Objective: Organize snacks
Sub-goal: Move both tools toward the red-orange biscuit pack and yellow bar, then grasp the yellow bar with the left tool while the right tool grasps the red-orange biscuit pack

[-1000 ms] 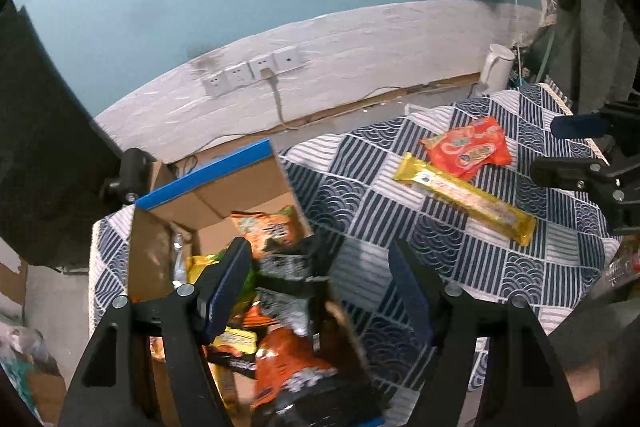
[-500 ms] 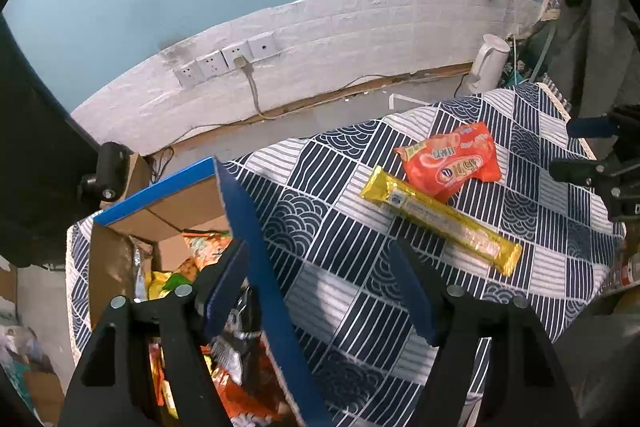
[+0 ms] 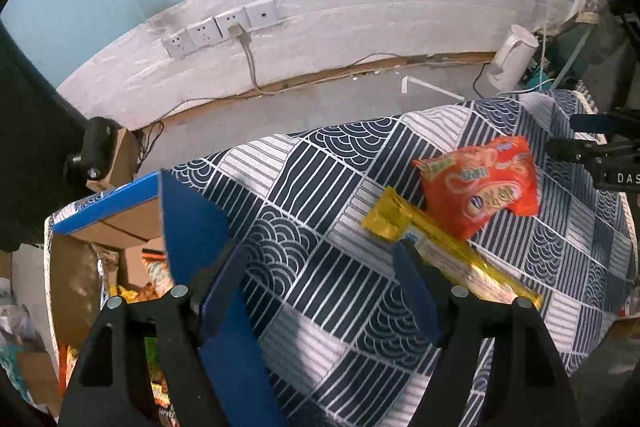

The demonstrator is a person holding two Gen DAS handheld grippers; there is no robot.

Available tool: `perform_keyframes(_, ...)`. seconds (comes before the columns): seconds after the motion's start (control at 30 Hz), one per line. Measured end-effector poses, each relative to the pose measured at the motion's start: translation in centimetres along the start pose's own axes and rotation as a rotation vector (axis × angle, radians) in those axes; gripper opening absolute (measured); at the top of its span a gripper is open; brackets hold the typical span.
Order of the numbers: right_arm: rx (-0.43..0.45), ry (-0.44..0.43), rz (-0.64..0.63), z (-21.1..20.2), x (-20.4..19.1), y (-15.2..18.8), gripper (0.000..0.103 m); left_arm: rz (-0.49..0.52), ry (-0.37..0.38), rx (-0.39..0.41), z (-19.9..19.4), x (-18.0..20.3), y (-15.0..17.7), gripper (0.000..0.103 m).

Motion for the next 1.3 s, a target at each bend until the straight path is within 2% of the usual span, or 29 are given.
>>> perform_keyframes(0.27, -0.051, 0.033, 0.028, 4.1, 3.0, -2.2, 0.071, -0.004, -0.002, -0.065, 3.3, 0.9, -1.0, 0.077)
perform_keyframes(0.5, -0.099, 0.078, 0.014, 6.4, 4.5, -1.5, 0.071, 0.023, -0.002, -0.088, 4.7, 1.7, -0.9, 0.077)
perform_keyframes(0.67, -0.14, 0.085, 0.037, 6.5, 5.0, 0.8, 0.071, 0.033, 0.008, -0.106, 5.2, 2.1, -0.4, 0.077)
perform_keyframes(0.9, -0.233, 0.107, 0.058, 5.9, 4.9, 5.9, 0.071, 0.031, 0.036, -0.111, 4.2, 2.6, 0.0, 0.077)
perform_keyframes(1.0, -0.229, 0.123, 0.054, 5.0, 4.7, 7.3, 0.071, 0.044, 0.029, -0.1, 3.6, 2.9, 0.3, 0.077)
perform_keyframes(1.07, -0.187, 0.093, 0.069, 4.0, 4.3, 7.4, 0.071, 0.042, 0.033, -0.104, 3.4, 3.2, 0.5, 0.077)
perform_keyframes(1.2, -0.102, -0.045, 0.065, 2.5, 2.3, 6.5, 0.077, 0.032, 0.054, -0.126, 3.2, 3.6, 1.3, 0.077)
perform_keyframes(1.3, -0.094, -0.11, 0.023, 2.8, 0.2, 5.9, 0.077, 0.041, 0.037, -0.133, 3.2, 3.7, 1.9, 0.077)
Point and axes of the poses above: each gripper's, at about its wrist camera, not at the fingertips, and z roughly the way its jaws point, x to its right, y to its underside, the point moved 6 cm from there along z, roughly the way its jaws point, and after that the axes turned 13 degrees about -y, right-handed, at the moved point
